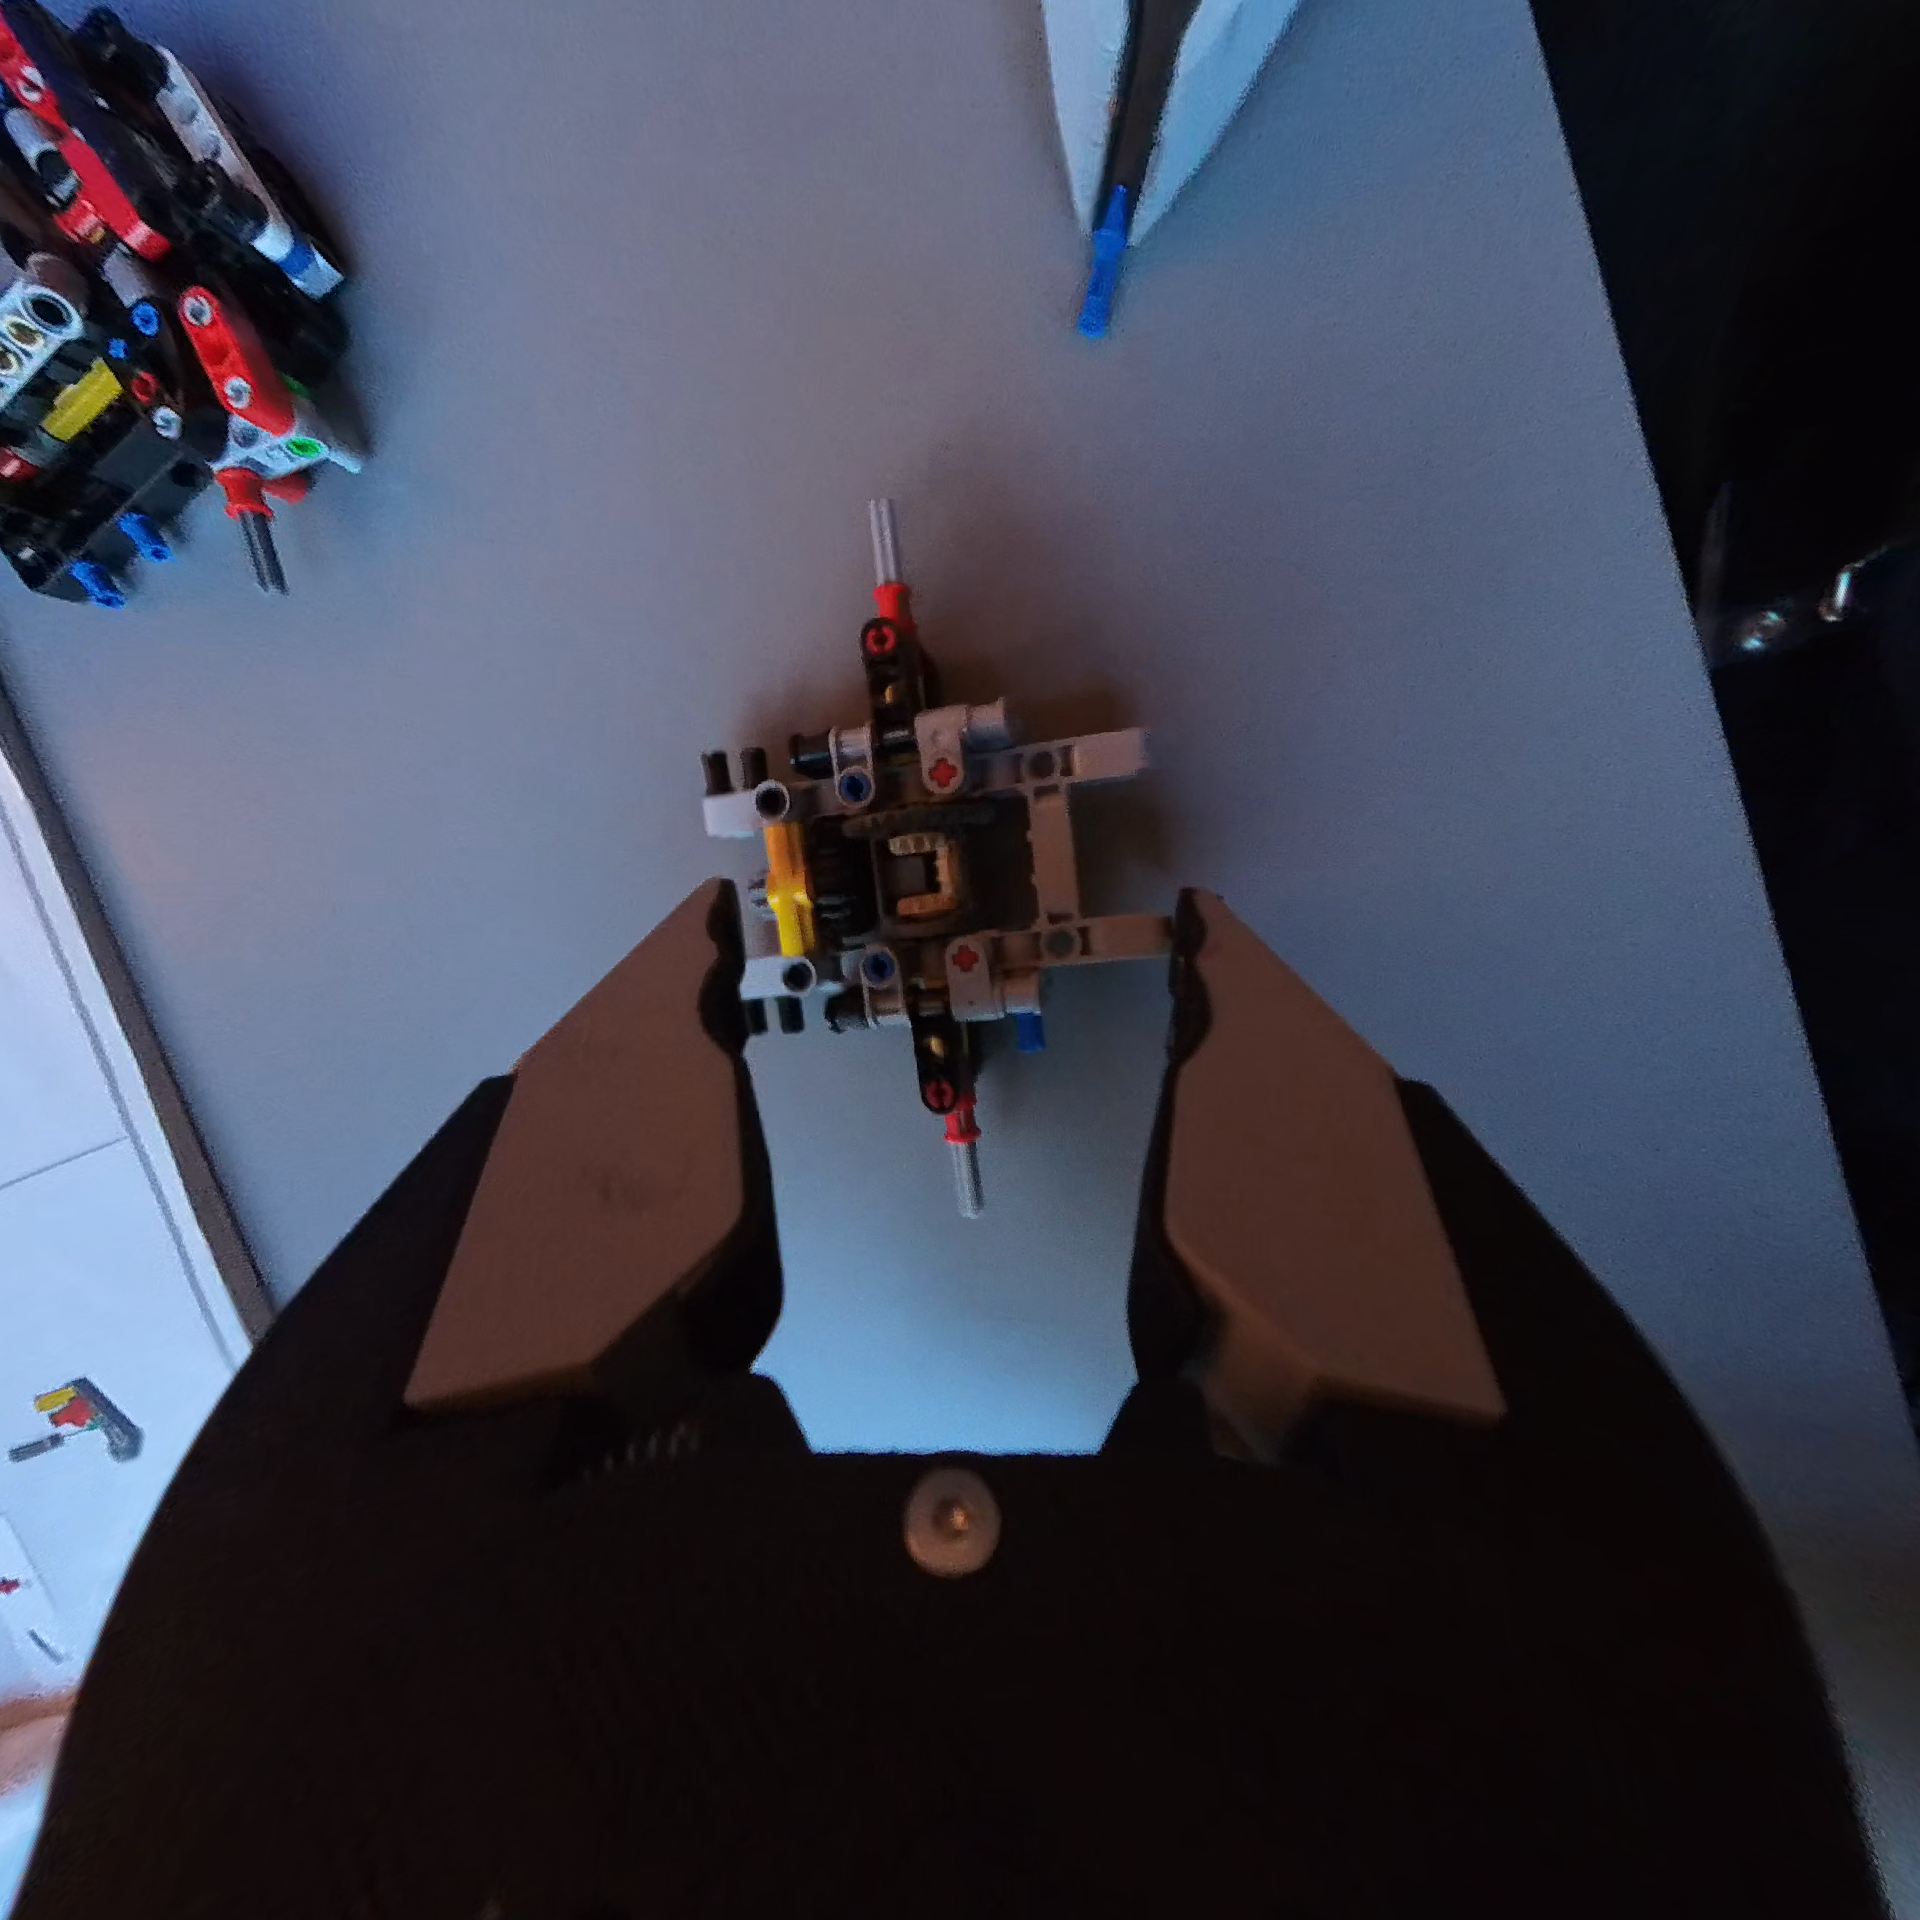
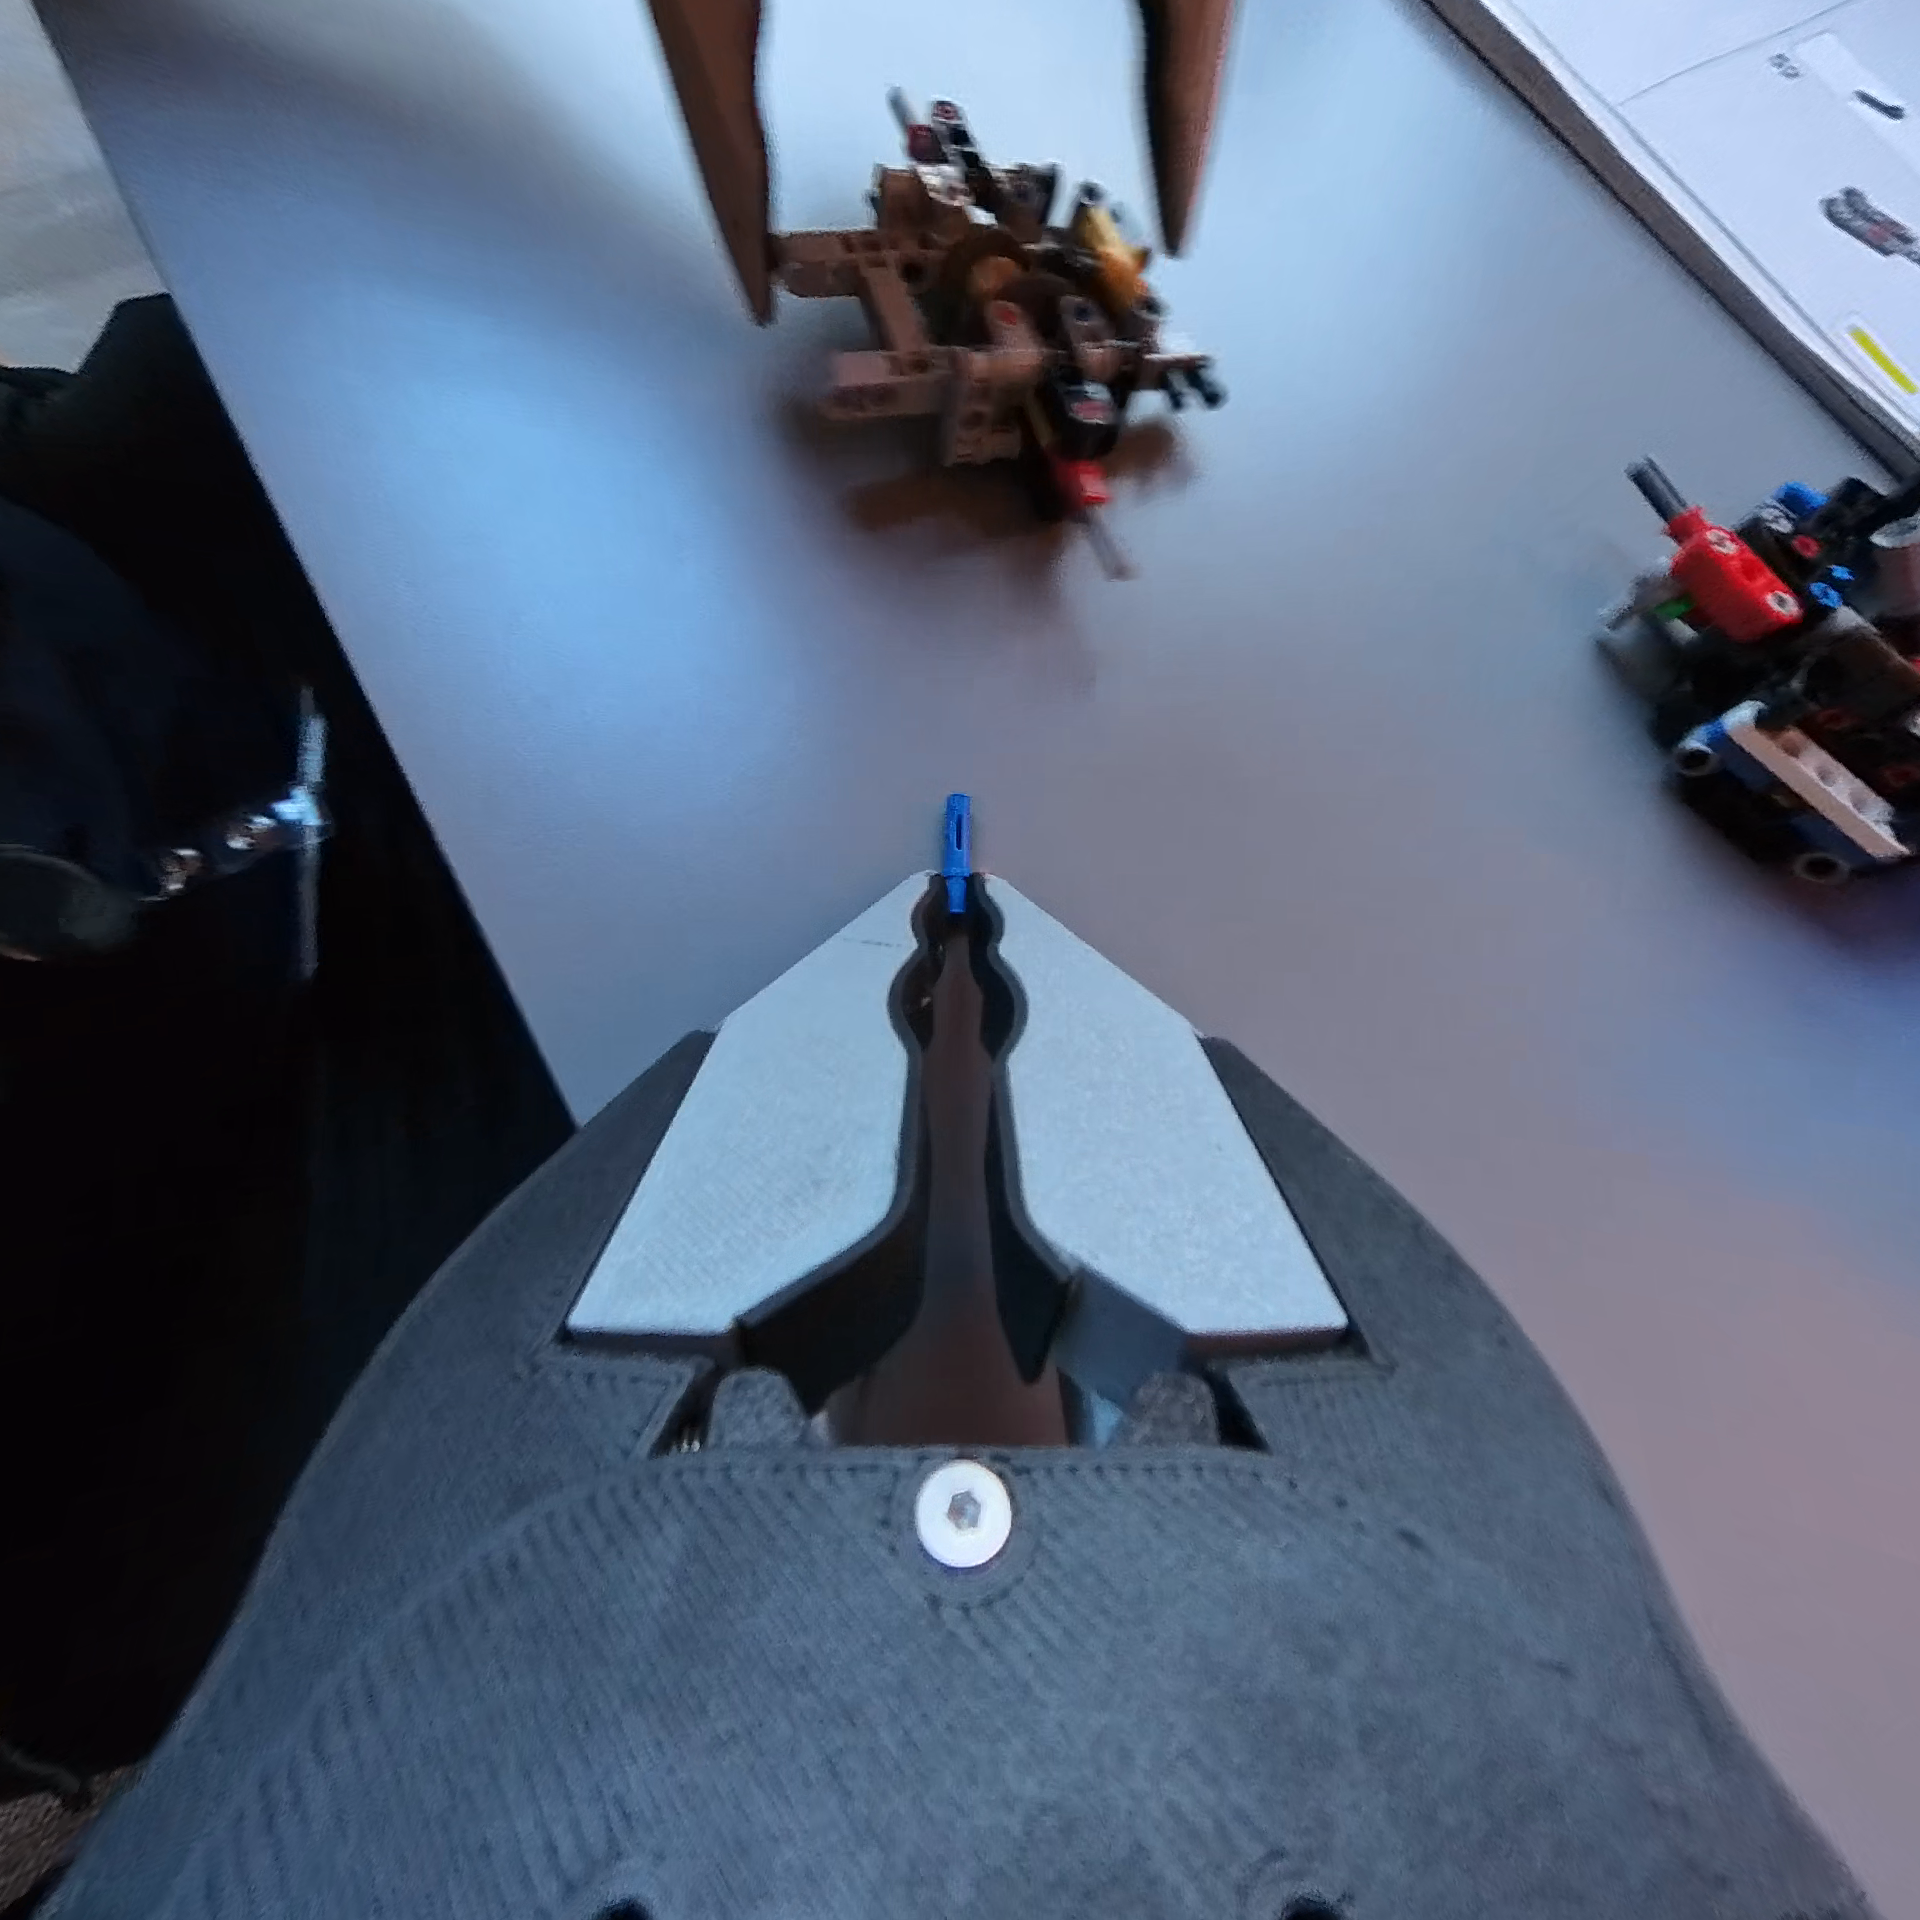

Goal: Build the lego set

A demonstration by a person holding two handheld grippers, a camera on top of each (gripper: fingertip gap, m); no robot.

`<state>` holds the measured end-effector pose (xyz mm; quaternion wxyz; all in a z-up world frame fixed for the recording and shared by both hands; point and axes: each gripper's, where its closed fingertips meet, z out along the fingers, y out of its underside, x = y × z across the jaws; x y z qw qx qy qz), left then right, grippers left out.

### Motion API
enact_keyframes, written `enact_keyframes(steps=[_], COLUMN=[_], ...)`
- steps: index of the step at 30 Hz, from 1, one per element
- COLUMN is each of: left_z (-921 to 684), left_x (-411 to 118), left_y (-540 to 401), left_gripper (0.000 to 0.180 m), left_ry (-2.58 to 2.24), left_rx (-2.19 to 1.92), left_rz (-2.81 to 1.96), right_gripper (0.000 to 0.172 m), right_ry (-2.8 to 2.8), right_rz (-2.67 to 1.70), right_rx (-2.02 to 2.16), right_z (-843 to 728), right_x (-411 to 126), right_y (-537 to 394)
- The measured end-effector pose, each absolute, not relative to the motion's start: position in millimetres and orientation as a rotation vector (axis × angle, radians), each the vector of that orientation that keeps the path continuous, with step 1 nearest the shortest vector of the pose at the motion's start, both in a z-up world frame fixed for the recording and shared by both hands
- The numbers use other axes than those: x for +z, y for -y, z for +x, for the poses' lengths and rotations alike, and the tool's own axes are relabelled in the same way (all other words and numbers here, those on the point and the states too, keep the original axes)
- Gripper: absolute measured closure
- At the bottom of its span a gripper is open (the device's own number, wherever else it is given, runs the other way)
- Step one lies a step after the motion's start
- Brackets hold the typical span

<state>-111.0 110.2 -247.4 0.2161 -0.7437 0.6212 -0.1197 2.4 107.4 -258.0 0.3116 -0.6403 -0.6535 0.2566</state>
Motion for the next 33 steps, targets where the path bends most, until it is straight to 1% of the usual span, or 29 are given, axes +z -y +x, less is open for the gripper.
enact_keyframes(steps=[8,10,12,16,17,18,20,28,33], left_z=[-109.1,-110.2,-112.9,-114.1,-113.5,-112.5,-106.1,-63.3,-45.5], left_x=[-228.9,-232.0,-241.2,-252.1,-255.2,-258.6,-261.9,-261.6,-261.1], left_y=[-129.2,-130.3,-130.6,-126.6,-123.6,-120.9,-117.3,-87.8,-68.1], left_gripper=[0.098,0.093,0.092,0.095,0.099,0.107,0.112,0.112,0.112], left_ry=[-1.682,-1.644,-1.607,-1.627,-1.648,-1.678,-1.739,-1.864,-1.878], left_rx=[-0.345,-0.381,-0.392,-0.365,-0.354,-0.333,-0.285,-0.323,-0.347], left_rz=[-2.067,-2.159,-2.265,-2.320,-2.332,-2.331,-2.279,-2.166,-2.129], right_gripper=[0.171,0.171,0.171,0.170,0.170,0.170,0.171,0.171,0.171], right_ry=[1.730,1.715,1.705,1.669,1.660,1.651,1.627,1.553,1.504], right_rz=[-1.695,-1.697,-1.708,-1.738,-1.743,-1.745,-1.740,-1.777,-1.830], right_rx=[0.732,0.742,0.760,0.806,0.826,0.851,0.923,1.220,1.235], right_z=[-1.3,-1.3,-1.2,-1.7,-2.1,-2.6,-4.6,-9.0,-8.9], right_x=[-256.4,-254.9,-254.2,-251.7,-250.5,-249.0,-243.7,-234.0,-240.8], right_y=[-102.4,-103.3,-102.7,-101.5,-100.4,-98.7,-93.7,-60.2,-42.9])
